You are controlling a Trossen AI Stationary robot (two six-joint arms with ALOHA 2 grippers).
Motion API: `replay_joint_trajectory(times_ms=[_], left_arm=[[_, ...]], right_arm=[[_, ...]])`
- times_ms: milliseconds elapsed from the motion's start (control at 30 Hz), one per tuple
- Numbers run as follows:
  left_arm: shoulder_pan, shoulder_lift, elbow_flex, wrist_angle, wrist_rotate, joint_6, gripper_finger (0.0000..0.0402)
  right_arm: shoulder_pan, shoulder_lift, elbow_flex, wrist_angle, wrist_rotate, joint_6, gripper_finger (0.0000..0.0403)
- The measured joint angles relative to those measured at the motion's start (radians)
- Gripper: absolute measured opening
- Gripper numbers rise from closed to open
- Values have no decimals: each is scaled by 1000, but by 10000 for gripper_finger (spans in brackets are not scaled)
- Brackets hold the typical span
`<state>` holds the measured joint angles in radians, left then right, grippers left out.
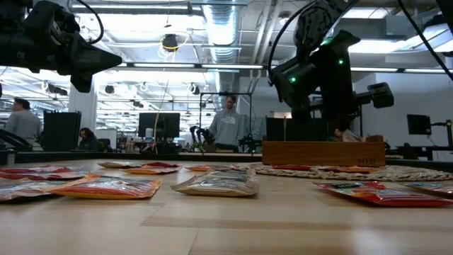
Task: Pick & Place Tea
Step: Put the orange tea pack into the right compartment of the brown organizer
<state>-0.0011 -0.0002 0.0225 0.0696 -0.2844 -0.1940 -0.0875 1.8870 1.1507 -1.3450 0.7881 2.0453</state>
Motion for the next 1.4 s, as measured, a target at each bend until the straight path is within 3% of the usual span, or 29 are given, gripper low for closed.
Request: replay_joint_trajectory(times_ms=[400, 567, 1067, 1400], left_arm=[[0, 0, 1, 0, 0, 0, 0], [0, 0, 2, 0, 0, -1, 0], [0, 0, 2, 0, 0, -2, 0], [0, 0, 2, 0, 0, -2, 0]], right_arm=[[16, 0, 0, -3, 1, -4, 0], [13, 0, 0, 48, 0, -76, 4], [13, 0, 1, 35, -24, -90, 108], [30, 0, 55, -113, -25, -3, 108]])
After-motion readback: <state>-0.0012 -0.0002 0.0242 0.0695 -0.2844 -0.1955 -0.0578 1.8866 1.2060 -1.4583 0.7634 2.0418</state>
